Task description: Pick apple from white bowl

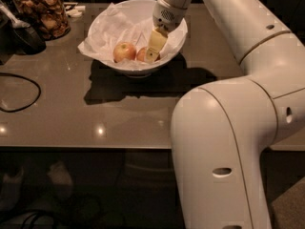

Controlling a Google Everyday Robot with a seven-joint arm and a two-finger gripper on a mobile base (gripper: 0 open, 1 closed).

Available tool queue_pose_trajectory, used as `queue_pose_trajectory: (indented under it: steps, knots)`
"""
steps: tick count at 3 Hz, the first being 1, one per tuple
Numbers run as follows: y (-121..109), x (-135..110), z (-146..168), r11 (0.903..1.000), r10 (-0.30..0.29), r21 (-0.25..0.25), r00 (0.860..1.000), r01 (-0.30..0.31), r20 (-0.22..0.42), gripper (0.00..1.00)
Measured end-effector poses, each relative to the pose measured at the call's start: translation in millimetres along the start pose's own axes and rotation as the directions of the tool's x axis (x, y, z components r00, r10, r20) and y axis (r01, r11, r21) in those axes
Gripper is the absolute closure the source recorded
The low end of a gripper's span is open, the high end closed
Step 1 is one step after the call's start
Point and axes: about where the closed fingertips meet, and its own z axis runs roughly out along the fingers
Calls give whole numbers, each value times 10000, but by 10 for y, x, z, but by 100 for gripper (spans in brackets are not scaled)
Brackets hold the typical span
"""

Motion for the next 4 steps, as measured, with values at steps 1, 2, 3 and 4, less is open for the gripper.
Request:
queue_pose_trajectory:
  steps: [1,2,3,4]
  knots:
    - [-22,28,73,9999,84,-146,10000,-83,19,27]
    - [-46,44,134,9996,110,-246,9999,-110,1,28]
    - [-75,51,184,9995,113,-307,9999,-114,-32,29]
    - [-108,28,224,9995,34,-325,10000,-37,-85,30]
